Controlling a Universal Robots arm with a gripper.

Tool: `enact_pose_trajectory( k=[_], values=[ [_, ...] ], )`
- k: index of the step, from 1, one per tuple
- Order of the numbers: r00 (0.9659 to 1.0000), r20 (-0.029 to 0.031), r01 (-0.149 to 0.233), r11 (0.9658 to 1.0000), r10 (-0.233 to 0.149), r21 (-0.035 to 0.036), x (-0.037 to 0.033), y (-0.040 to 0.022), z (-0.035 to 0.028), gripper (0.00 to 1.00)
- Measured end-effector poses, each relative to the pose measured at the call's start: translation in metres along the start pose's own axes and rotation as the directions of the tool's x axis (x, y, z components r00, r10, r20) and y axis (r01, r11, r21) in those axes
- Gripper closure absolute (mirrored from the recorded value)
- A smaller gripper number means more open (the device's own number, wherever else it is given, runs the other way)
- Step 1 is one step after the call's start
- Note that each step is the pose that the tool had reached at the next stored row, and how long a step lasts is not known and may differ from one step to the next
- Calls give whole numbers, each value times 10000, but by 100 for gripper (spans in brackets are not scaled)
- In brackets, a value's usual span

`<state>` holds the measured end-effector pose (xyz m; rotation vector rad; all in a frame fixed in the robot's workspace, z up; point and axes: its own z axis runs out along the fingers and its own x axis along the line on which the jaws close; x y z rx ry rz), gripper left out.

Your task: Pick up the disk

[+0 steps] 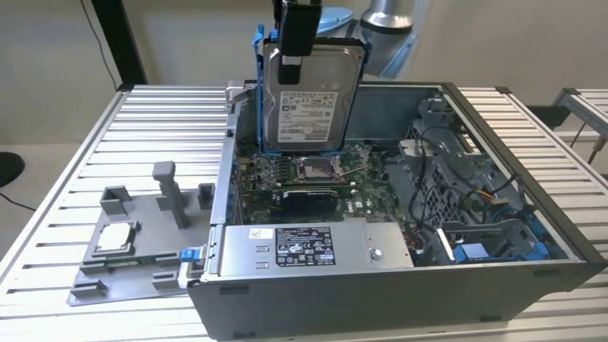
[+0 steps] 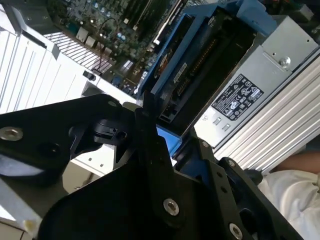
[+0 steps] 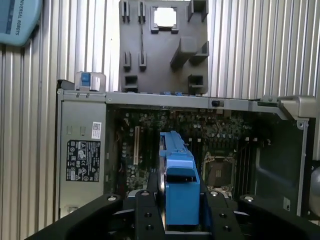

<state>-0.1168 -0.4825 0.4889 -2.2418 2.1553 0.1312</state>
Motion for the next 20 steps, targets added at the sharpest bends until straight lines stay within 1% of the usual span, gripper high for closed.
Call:
enact_pose_trajectory(
  k=[5, 7, 15, 20],
  values=[
    [10000, -1, -1, 10000, 1, 0, 49, -221, -6, 100],
    [10000, 0, 0, 10000, 0, 0, 71, -298, -8, 100],
    [10000, -1, 0, 10000, 0, 0, 168, -556, -15, 100],
    [10000, -1, 0, 10000, 0, 0, 224, -684, -23, 100]
  ],
)
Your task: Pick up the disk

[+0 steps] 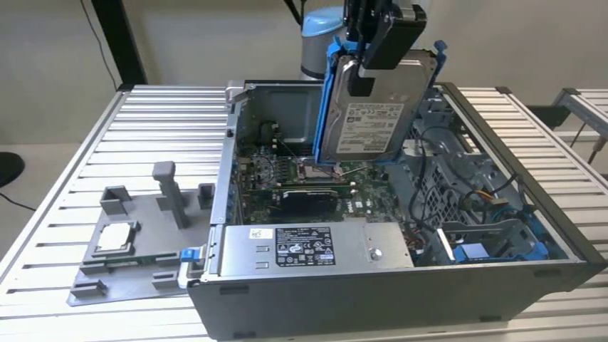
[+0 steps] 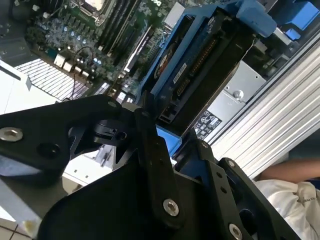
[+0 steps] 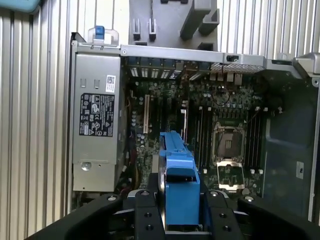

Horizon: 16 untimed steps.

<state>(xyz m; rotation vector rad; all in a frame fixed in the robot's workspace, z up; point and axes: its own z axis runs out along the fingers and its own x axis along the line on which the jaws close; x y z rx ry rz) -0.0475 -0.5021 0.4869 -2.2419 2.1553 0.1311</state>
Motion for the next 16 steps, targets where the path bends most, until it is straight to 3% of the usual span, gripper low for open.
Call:
enact_pose_trajectory(
  k=[7, 16],
  values=[
    [10000, 0, 1, 10000, -1, 9, 67, -147, -11, 100],
    [10000, 0, 0, 10000, 0, 8, 202, -415, -31, 100]
  ],
)
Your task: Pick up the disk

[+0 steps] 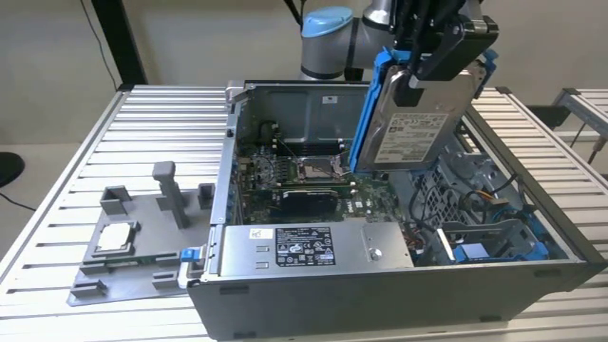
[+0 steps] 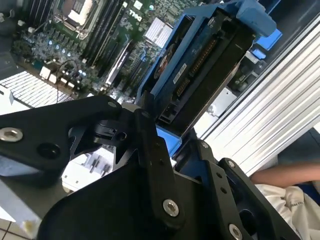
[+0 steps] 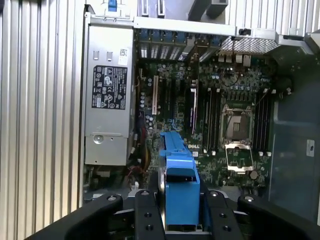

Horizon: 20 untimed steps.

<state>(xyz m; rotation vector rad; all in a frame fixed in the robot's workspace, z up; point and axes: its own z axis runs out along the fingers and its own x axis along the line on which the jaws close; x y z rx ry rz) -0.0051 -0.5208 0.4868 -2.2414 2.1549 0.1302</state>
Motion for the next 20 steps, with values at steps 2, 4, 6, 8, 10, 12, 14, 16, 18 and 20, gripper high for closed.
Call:
enact_pose_trajectory(
  k=[2, 4, 6, 8, 10, 12, 14, 16, 18, 20],
  values=[
    [10000, 0, 0, 10000, 0, -1, 38, -35, -5, 100],
    [10000, 0, 1, 10000, -1, -1, 80, -57, -9, 100],
    [10000, 0, 0, 10000, 0, 0, 126, -72, -13, 100],
    [10000, 0, 0, 10000, 0, 0, 172, -84, -17, 100],
    [10000, 0, 0, 10000, 0, 0, 221, -97, -22, 100],
    [10000, 0, 0, 10000, 0, 0, 271, -109, -26, 100],
    [10000, -1, 0, 10000, 0, 0, 330, -125, -32, 100],
    [10000, 0, 0, 10000, 0, 0, 376, -138, -36, 100],
    [10000, 0, 0, 10000, 0, 0, 424, -151, -40, 100],
    [10000, -1, 0, 10000, 0, -1, 471, -165, -45, 100]
  ],
)
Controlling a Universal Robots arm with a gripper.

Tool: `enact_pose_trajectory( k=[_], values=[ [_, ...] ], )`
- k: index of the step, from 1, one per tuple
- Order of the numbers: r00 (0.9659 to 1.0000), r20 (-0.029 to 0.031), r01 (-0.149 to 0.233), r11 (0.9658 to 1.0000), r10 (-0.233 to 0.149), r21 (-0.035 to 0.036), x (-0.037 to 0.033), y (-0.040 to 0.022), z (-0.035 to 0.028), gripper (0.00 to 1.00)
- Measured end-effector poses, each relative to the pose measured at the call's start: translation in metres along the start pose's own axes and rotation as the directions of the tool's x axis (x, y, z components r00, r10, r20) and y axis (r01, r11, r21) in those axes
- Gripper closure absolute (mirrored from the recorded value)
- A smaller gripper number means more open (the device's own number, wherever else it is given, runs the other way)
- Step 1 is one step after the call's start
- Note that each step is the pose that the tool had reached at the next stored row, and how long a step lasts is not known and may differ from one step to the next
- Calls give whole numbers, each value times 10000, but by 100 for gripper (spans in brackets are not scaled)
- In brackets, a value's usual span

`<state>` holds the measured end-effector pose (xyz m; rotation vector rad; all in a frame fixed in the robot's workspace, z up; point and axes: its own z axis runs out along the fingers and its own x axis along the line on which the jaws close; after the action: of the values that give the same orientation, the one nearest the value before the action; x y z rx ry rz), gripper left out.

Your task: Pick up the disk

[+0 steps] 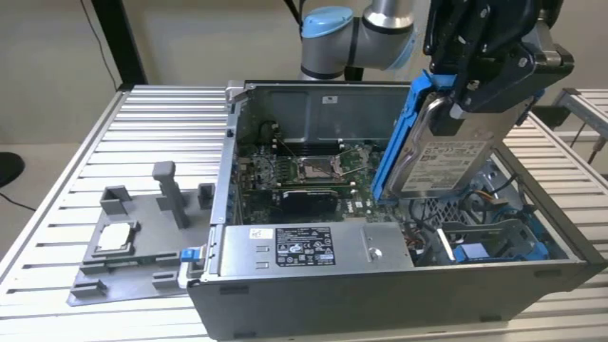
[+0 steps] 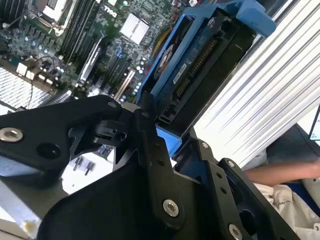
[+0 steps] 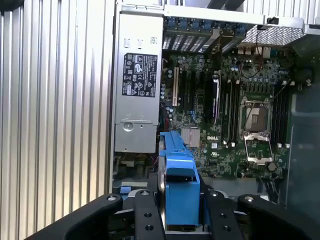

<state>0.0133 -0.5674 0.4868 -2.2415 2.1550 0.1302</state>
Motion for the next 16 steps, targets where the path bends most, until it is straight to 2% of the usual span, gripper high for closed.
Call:
enact_pose_trajectory(
  k=[13, 16],
  values=[
    [10000, 1, -3, 10000, 3, 3, 284, -85, -25, 100],
    [10000, 0, -14, 10000, 14, 81, 309, -96, -14, 100]
  ],
)
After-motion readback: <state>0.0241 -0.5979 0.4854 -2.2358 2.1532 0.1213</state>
